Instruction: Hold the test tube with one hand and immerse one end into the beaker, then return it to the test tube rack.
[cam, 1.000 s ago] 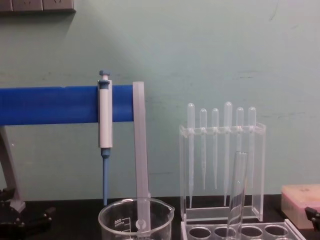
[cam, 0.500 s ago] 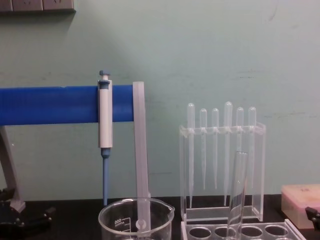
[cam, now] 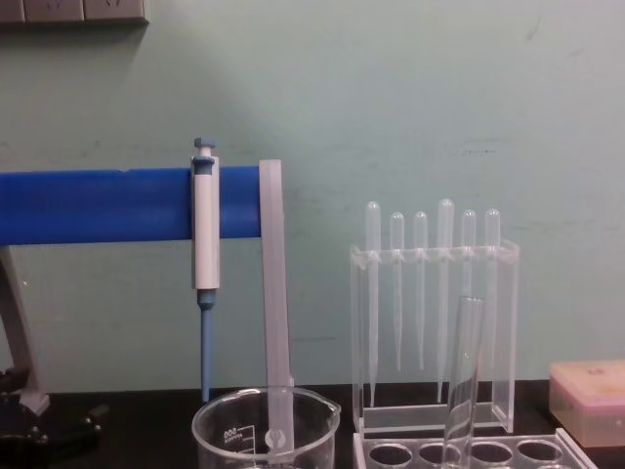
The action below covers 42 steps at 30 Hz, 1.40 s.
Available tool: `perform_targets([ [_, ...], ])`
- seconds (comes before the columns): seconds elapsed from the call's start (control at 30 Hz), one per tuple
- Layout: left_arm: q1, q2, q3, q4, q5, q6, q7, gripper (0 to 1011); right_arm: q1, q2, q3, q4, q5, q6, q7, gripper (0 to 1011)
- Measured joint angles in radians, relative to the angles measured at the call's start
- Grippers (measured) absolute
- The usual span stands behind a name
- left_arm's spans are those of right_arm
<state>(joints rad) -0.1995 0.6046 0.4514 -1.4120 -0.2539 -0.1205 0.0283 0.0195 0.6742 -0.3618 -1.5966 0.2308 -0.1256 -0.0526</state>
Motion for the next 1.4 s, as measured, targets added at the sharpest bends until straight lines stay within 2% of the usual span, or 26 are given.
perform_targets([
  [0.1, 0.0, 0.0, 0.0, 0.0, 0.0, 0.0, 0.0, 1000, -0.041, 0.014, 0.023, -0.037, 0.028, -0.006, 0.007, 1003],
  [0.2, 0.0, 0.0, 0.0, 0.0, 0.0, 0.0, 0.0, 1000, -0.09, 0.024, 0.054, -0.075, 0.083, -0.022, 0.035, 1002],
  [0.23, 0.0, 0.0, 0.0, 0.0, 0.0, 0.0, 0.0, 1000, -0.112, 0.028, 0.069, -0.093, 0.119, -0.033, 0.06, 1002],
  [0.3, 0.0, 0.0, 0.0, 0.0, 0.0, 0.0, 0.0, 1000, -0.124, 0.029, 0.078, -0.106, 0.149, -0.04, 0.086, 1002],
  [0.4, 0.0, 0.0, 0.0, 0.0, 0.0, 0.0, 0.0, 1000, -0.136, 0.024, 0.089, -0.124, 0.222, -0.043, 0.154, 1002],
  [0.43, 0.0, 0.0, 0.0, 0.0, 0.0, 0.0, 0.0, 1000, -0.136, 0.024, 0.089, -0.124, 0.222, -0.043, 0.154, 1002],
  [0.47, 0.0, 0.0, 0.0, 0.0, 0.0, 0.0, 0.0, 1000, -0.129, 0.017, 0.089, -0.125, 0.249, -0.037, 0.183, 1002],
  [0.57, 0.0, 0.0, 0.0, 0.0, 0.0, 0.0, 0.0, 1000, -0.107, -0.002, 0.082, -0.125, 0.286, -0.018, 0.23, 1002],
  [0.77, 0.0, 0.0, 0.0, 0.0, 0.0, 0.0, 0.0, 1000, -0.045, -0.05, 0.056, -0.109, 0.325, 0.025, 0.299, 1002],
  [0.87, 0.0, 0.0, 0.0, 0.0, 0.0, 0.0, 0.0, 1000, -0.024, -0.069, 0.048, -0.101, 0.339, 0.045, 0.32, 1002],
  [1.07, 0.0, 0.0, 0.0, 0.0, 0.0, 0.0, 0.0, 1000, 0.039, -0.144, 0.032, -0.053, 0.387, 0.094, 0.366, 1002],
  [1.4, 0.0, 0.0, 0.0, 0.0, 0.0, 0.0, 0.0, 1000, 0.114, -0.234, 0.022, 0.03, 0.425, 0.149, 0.404, 1002],
])
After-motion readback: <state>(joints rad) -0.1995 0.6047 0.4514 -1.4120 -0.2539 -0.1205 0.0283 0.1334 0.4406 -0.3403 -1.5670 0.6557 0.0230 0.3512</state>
